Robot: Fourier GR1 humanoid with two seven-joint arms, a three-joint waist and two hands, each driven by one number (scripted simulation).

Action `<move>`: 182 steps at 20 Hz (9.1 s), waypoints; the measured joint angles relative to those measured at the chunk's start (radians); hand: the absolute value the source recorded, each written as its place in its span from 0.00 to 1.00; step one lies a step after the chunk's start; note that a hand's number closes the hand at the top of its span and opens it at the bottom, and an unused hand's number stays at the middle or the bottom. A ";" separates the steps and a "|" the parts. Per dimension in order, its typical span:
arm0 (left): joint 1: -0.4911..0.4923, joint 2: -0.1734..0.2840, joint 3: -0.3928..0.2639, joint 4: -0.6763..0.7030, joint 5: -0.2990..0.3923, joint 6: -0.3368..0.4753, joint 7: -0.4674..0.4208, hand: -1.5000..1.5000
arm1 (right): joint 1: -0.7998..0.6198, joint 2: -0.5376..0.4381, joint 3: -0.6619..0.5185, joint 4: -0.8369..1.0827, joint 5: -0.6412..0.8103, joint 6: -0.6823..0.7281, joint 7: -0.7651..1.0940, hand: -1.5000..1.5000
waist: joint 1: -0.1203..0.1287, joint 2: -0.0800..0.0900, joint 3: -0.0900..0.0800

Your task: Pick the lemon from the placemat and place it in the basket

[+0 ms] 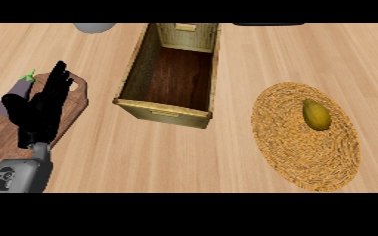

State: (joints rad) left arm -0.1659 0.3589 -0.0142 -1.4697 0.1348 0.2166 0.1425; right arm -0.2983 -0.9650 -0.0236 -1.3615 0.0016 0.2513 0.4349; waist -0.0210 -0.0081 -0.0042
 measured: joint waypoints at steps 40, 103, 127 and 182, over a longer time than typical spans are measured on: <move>-0.002 -0.107 0.101 -0.035 -0.114 -0.102 0.020 0.50 | 0.220 0.472 -0.154 -0.115 0.335 -0.072 -0.203 0.00 | 0.021 0.008 0.004; -0.075 -0.185 0.116 0.017 -0.181 -0.187 0.019 0.50 | 0.059 0.893 0.359 0.072 0.660 -0.134 -0.382 1.00 | 0.115 -0.006 -0.010; -0.087 -0.174 0.139 0.045 -0.188 -0.168 0.029 0.50 | -0.345 0.963 0.960 -0.380 0.589 -0.930 0.428 1.00 | 0.070 -0.012 -0.002; -0.058 -0.171 0.149 -0.023 -0.181 -0.170 0.041 0.50 | -1.355 0.955 0.969 0.847 0.376 -0.658 0.297 1.00 | 0.057 0.014 0.002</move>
State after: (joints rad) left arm -0.2241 0.1877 0.1351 -1.4926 -0.0458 0.0465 0.1832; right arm -1.6529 -0.0105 0.9457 -0.5149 0.3772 -0.4065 0.7319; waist 0.0363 0.0057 -0.0020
